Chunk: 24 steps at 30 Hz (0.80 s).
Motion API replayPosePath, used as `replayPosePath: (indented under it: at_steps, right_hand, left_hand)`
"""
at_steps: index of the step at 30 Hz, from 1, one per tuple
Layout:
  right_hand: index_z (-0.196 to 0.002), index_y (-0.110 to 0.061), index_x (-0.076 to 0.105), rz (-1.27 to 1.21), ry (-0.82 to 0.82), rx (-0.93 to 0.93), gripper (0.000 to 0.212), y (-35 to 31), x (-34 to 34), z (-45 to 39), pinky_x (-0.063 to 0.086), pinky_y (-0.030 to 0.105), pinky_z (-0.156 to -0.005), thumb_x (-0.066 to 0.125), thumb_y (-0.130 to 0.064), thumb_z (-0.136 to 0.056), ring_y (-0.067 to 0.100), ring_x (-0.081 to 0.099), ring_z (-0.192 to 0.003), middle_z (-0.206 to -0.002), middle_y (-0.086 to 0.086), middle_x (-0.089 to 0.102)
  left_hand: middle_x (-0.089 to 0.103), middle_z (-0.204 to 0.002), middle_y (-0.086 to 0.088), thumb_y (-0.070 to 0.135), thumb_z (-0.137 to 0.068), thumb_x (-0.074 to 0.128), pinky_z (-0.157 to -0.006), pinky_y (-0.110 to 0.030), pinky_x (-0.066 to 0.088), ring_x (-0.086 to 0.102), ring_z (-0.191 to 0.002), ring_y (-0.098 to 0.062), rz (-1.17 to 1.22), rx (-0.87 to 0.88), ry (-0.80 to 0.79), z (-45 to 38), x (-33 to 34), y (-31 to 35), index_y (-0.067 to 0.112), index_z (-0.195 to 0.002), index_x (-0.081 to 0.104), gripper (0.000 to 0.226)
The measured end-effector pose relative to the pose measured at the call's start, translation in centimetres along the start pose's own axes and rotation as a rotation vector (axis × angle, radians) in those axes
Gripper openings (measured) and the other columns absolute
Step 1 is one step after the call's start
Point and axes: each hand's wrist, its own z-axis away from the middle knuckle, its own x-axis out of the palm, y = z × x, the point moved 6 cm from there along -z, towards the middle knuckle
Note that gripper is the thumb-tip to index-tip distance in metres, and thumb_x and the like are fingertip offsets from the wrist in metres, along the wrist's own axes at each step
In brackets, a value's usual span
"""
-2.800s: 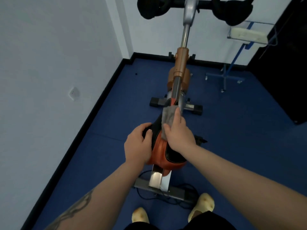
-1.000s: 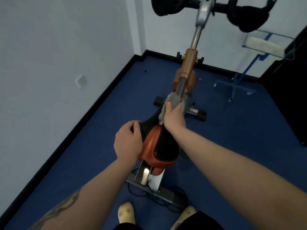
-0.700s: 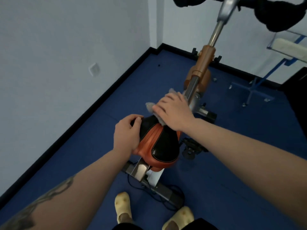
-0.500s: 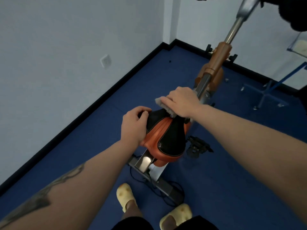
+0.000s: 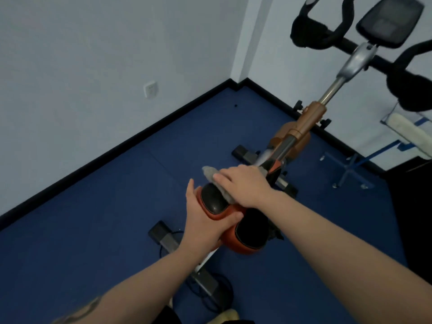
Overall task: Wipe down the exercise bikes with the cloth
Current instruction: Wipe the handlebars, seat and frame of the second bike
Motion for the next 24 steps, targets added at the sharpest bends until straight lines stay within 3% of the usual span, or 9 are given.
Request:
replayPosePath:
  at_steps: [3,8,11,13,16,18,20,22,24]
  right_hand:
    - [-0.126,-0.033,0.059,-0.223,-0.087,-0.102,0.049,-0.6,0.1,0.6,0.040,0.040,-0.093,0.026,-0.058,-0.100,0.016,0.055,-0.107,-0.118,-0.007,0.064]
    - [-0.092,-0.029,0.062,-0.075,-0.115,0.060,0.048,0.9,-0.1,-0.7,0.046,0.043,-0.084,0.024,-0.057,-0.100,0.021,0.062,-0.095,-0.096,-0.003,0.068]
    - [-0.125,-0.032,0.057,-0.160,-0.072,-0.188,0.053,-2.1,0.6,0.2,0.043,0.038,-0.089,0.023,-0.061,-0.097,0.015,0.055,-0.108,-0.120,-0.008,0.062]
    - [-0.133,-0.035,0.052,-0.244,-0.183,-0.211,0.052,-0.9,0.4,-0.4,0.042,0.037,-0.093,0.026,-0.062,-0.098,0.012,0.052,-0.115,-0.129,-0.011,0.059]
    - [-0.116,-0.034,0.062,-0.231,-0.262,-0.072,0.045,1.3,0.6,-2.2,0.044,0.038,-0.088,0.028,-0.059,-0.099,0.021,0.058,-0.113,-0.121,-0.005,0.065]
    - [-0.117,-0.030,0.059,-0.186,-0.175,-0.198,0.045,-0.2,0.6,-1.4,0.042,0.038,-0.085,0.029,-0.058,-0.099,0.023,0.057,-0.112,-0.120,-0.002,0.063]
    - [-0.136,-0.033,0.047,-0.220,-0.168,-0.383,0.053,-1.5,0.9,0.0,0.041,0.041,-0.092,0.029,-0.062,-0.097,0.018,0.050,-0.118,-0.130,-0.006,0.054]
    - [-0.141,-0.037,0.041,-0.294,-0.274,-0.422,0.054,-1.0,0.5,-0.6,0.042,0.043,-0.096,0.030,-0.065,-0.096,0.015,0.048,-0.121,-0.134,-0.009,0.051]
    - [-0.135,-0.036,0.049,-0.352,-0.357,-0.350,0.048,-0.6,0.4,-2.4,0.043,0.043,-0.097,0.031,-0.061,-0.098,0.017,0.052,-0.121,-0.132,-0.008,0.056]
  left_hand:
    - [0.048,-0.137,0.016,0.046,-0.048,0.094,-0.101,-0.019,0.045,0.050,-0.125,0.003,0.002,0.049,-0.022,-0.4,-0.3,-0.2,0.037,-0.141,0.027,0.116]
    - [0.048,-0.136,0.015,0.054,-0.045,0.092,-0.101,-0.021,0.045,0.050,-0.123,0.002,-0.047,0.030,-0.042,-0.6,-0.9,-0.3,0.032,-0.144,0.026,0.121]
    - [0.057,-0.127,0.017,0.042,-0.050,0.096,-0.099,-0.023,0.049,0.057,-0.120,-0.001,-0.036,0.055,-0.039,-0.7,-0.8,-0.4,0.034,-0.135,0.032,0.107]
    - [0.053,-0.133,0.015,0.046,-0.049,0.096,-0.102,-0.027,0.048,0.054,-0.125,-0.004,-0.039,0.051,-0.032,-0.8,-0.8,-0.6,0.031,-0.143,0.026,0.118]
    - [0.045,-0.142,0.006,0.050,-0.043,0.094,-0.108,-0.037,0.043,0.051,-0.128,-0.010,-0.009,-0.052,0.036,0.0,-0.5,-0.9,0.023,-0.153,0.013,0.139]
    - [0.062,-0.130,-0.006,0.038,-0.057,0.093,-0.103,-0.043,0.049,0.062,-0.118,-0.020,0.040,-0.061,0.066,0.5,0.3,-1.2,0.011,-0.143,0.040,0.105]
    - [0.072,-0.116,-0.002,0.026,-0.073,0.087,-0.094,-0.034,0.054,0.067,-0.110,-0.019,0.037,-0.055,0.111,1.3,1.3,-1.2,0.019,-0.126,0.060,0.060]
    - [0.073,-0.114,0.006,0.023,-0.077,0.084,-0.089,-0.023,0.055,0.068,-0.108,-0.011,0.109,-0.069,0.158,1.9,2.2,-1.5,0.028,-0.123,0.062,0.051]
    - [0.073,-0.115,0.006,0.018,-0.074,0.086,-0.091,-0.025,0.055,0.068,-0.108,-0.011,0.190,-0.075,0.224,2.4,2.8,-1.7,0.027,-0.125,0.062,0.057]
